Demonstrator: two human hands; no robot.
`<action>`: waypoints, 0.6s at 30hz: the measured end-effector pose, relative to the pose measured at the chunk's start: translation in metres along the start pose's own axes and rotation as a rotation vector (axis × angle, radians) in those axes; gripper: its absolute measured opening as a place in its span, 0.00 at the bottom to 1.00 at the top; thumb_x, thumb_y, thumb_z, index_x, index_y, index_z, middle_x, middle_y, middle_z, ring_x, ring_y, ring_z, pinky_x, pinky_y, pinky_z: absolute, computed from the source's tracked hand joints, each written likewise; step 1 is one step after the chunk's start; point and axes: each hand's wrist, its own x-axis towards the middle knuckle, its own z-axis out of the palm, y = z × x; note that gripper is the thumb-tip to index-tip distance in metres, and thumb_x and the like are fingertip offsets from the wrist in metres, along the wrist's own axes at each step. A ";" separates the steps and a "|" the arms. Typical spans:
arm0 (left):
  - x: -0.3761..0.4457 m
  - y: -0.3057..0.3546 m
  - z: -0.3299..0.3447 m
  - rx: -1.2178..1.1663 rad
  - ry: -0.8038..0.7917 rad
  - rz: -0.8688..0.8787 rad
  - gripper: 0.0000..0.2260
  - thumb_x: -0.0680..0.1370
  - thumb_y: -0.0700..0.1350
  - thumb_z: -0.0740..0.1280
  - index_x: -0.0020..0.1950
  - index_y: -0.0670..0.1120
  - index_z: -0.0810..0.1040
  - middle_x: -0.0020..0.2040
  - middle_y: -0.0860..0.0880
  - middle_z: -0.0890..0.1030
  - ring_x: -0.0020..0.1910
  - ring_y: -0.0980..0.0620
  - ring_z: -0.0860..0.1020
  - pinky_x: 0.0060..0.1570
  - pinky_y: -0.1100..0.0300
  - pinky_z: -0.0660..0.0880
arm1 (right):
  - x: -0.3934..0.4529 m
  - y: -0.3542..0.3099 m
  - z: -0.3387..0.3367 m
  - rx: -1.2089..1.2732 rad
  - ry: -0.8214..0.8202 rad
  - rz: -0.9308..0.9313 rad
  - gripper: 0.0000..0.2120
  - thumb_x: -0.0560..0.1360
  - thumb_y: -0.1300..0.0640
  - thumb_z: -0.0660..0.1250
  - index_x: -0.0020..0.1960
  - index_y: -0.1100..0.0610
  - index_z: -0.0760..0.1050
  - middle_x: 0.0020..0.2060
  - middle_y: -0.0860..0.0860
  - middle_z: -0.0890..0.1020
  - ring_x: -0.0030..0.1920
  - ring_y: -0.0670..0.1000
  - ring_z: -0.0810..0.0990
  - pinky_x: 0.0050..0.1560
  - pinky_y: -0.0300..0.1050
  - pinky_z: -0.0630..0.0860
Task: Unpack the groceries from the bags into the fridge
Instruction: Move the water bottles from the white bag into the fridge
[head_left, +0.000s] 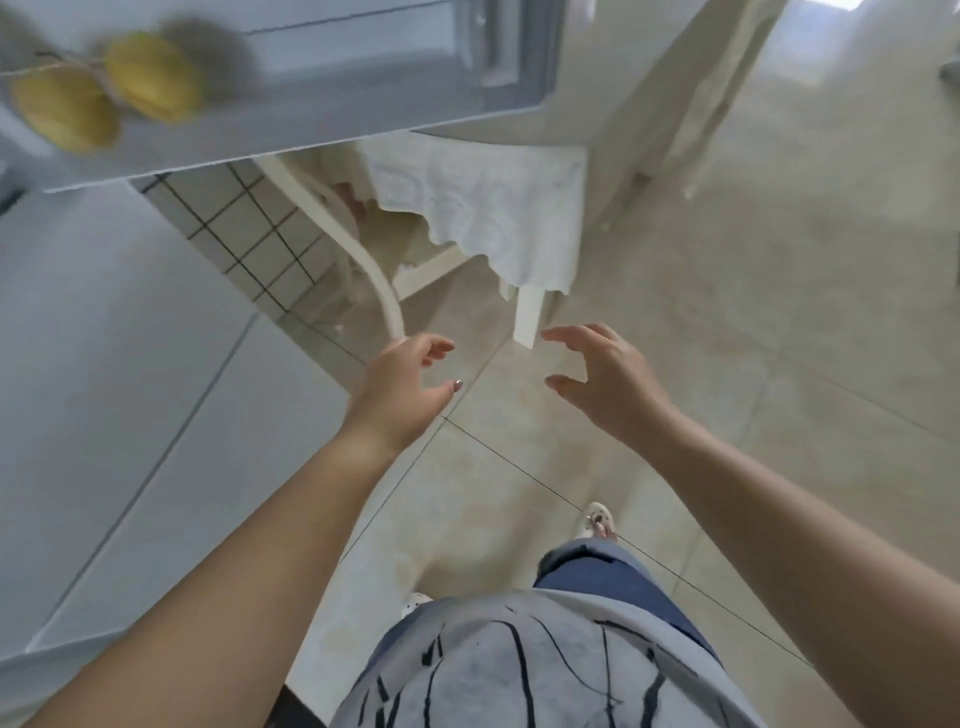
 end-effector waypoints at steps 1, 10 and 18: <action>0.012 0.015 0.012 -0.002 -0.016 0.001 0.15 0.73 0.44 0.71 0.59 0.49 0.76 0.56 0.53 0.77 0.53 0.57 0.74 0.52 0.63 0.68 | 0.005 0.017 -0.011 0.003 0.006 0.015 0.22 0.73 0.56 0.70 0.65 0.47 0.72 0.60 0.49 0.74 0.59 0.51 0.75 0.57 0.45 0.71; 0.116 0.123 0.099 0.020 -0.074 -0.010 0.15 0.72 0.45 0.72 0.58 0.50 0.77 0.55 0.52 0.78 0.55 0.54 0.76 0.59 0.54 0.72 | 0.065 0.142 -0.109 0.047 0.009 0.072 0.22 0.73 0.56 0.70 0.66 0.49 0.72 0.60 0.51 0.74 0.60 0.52 0.75 0.55 0.42 0.69; 0.213 0.173 0.131 0.008 -0.086 -0.009 0.14 0.73 0.45 0.71 0.58 0.50 0.77 0.55 0.53 0.79 0.54 0.55 0.77 0.56 0.60 0.71 | 0.153 0.192 -0.162 0.020 -0.010 0.028 0.22 0.72 0.57 0.71 0.65 0.51 0.72 0.60 0.52 0.75 0.58 0.54 0.76 0.57 0.47 0.72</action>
